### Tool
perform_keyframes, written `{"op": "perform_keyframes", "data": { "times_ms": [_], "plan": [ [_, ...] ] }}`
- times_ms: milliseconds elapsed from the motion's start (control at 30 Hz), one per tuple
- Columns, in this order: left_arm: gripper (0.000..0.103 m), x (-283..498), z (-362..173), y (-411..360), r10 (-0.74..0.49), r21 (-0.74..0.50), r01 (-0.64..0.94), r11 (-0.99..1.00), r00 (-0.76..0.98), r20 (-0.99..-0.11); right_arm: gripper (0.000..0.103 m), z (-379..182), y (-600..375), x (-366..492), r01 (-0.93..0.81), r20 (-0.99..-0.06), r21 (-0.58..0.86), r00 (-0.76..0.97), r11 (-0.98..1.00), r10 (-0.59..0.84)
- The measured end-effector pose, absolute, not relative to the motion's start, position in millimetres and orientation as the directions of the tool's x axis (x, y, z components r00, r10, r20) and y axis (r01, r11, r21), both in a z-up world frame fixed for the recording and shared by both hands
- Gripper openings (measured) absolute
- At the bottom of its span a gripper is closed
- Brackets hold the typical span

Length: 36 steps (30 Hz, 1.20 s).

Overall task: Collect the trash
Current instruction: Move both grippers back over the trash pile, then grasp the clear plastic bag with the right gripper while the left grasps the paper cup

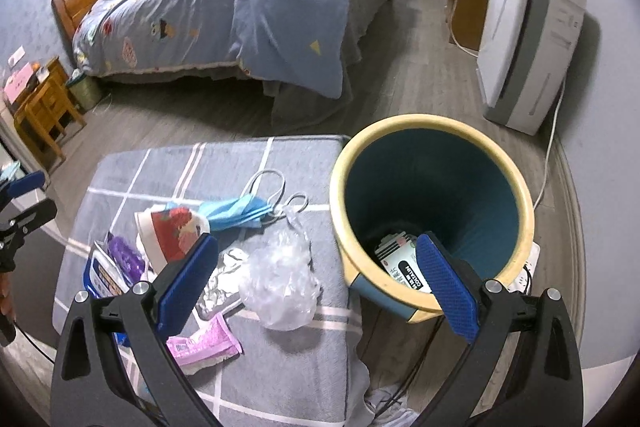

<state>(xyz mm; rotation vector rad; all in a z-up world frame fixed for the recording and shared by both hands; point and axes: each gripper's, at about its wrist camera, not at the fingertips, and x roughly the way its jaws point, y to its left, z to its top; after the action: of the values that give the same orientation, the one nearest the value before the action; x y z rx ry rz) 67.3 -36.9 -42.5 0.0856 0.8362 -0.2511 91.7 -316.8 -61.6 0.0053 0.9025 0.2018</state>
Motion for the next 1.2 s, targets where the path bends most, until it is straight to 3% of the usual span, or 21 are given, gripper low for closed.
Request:
{"op": "perform_keyframes", "data": {
  "times_ms": [1000, 1100, 1200],
  "plan": [
    [0.095, 106, -107, -89, -0.252, -0.05, 0.365, 0.93, 0.532, -0.808, 0.097, -128, -297, 107, -0.336, -0.851, 0.069, 0.472, 0.939, 0.231],
    [0.092, 110, -116, -95, -0.267, -0.064, 0.379, 0.923, 0.512, -0.816, 0.097, -136, -293, 107, -0.358, -0.86, 0.081, 0.446, 0.93, 0.246],
    [0.08, 114, -124, -101, -0.28, -0.079, 0.395, 0.915, 0.484, -0.829, 0.093, -141, -288, 108, -0.378, -0.868, 0.086, 0.426, 0.922, 0.255]
  ]
}}
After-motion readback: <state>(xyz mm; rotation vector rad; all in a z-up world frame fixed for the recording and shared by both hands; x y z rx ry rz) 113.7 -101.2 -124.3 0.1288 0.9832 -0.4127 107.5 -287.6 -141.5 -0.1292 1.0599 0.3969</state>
